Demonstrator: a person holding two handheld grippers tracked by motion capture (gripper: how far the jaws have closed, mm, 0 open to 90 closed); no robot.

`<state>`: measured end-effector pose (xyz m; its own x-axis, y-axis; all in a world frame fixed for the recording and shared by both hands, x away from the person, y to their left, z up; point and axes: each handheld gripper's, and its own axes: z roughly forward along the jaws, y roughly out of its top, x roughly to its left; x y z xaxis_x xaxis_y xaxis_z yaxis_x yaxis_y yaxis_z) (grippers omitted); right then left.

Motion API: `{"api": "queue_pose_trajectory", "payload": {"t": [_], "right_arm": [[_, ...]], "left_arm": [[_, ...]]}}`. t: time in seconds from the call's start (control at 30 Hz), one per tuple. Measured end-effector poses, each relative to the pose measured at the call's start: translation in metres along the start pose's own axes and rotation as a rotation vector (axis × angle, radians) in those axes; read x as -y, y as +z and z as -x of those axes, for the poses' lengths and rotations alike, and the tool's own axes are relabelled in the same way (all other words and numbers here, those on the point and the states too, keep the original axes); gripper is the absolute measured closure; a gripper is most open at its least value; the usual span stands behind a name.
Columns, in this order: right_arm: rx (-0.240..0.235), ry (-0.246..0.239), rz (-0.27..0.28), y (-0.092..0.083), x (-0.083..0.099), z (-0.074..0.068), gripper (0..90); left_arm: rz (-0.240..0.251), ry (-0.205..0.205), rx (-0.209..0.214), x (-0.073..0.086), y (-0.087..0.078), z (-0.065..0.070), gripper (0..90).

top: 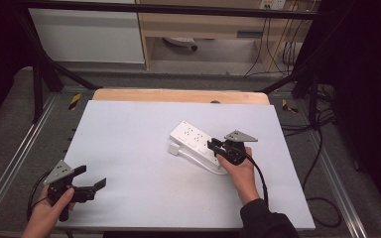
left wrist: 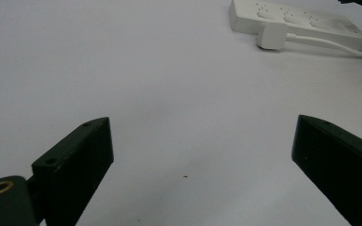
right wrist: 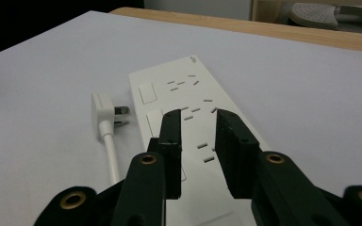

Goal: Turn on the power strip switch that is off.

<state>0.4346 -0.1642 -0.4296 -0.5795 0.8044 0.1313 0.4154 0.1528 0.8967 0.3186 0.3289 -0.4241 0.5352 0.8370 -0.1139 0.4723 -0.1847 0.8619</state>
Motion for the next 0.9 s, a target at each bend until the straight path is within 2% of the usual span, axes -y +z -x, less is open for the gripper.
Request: {"api": "queue_pose_trajectory", "payload": {"t": [0.17,0.47,0.73,0.9], "right_arm": [[0.008,0.013,0.011,-0.003,-0.002,0.0,61.8],[0.025,0.058,0.023,-0.008,-0.008,0.002,36.3],[0.051,0.072,0.038,-0.015,-0.012,0.005,21.0],[0.067,0.111,0.036,-0.02,-0.015,0.008,11.2]], "left_arm": [[0.0,0.0,0.001,0.0,0.0,0.0,6.1],[0.0,-0.002,0.001,0.0,0.0,0.0,6.1],[0.0,-0.003,0.002,0.0,0.0,0.0,6.1],[-0.002,-0.002,0.002,0.001,0.0,0.0,6.1]]}}
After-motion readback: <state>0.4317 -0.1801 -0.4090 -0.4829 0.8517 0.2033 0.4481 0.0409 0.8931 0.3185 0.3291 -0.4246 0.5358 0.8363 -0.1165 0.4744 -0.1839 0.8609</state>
